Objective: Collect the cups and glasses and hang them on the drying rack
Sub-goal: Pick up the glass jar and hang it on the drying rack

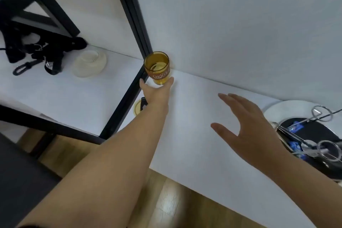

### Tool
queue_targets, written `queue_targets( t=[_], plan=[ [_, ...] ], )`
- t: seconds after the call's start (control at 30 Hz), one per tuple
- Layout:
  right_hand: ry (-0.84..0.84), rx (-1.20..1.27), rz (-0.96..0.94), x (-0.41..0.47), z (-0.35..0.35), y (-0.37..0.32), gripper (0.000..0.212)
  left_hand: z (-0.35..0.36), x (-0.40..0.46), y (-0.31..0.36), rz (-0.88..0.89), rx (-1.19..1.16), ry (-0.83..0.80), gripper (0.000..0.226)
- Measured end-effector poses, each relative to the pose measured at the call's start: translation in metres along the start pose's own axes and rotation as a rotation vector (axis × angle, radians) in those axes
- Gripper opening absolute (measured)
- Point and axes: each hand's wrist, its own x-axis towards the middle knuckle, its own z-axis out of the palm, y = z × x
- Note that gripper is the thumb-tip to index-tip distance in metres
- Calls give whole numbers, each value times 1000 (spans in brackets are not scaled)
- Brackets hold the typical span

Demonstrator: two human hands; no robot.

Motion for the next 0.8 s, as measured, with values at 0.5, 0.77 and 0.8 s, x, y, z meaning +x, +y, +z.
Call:
queue_targets(
  t=[0.5,0.77,0.8],
  plan=[
    [45,15,43,32,19,6,77,18,43,7,293,-4,-11,93],
    [100,54,86,15,10,10,78,6,24,12,355,74,-124,83],
    [109,76,98,11,9,11,78,6,14,13,362,80,-171,81]
  ],
)
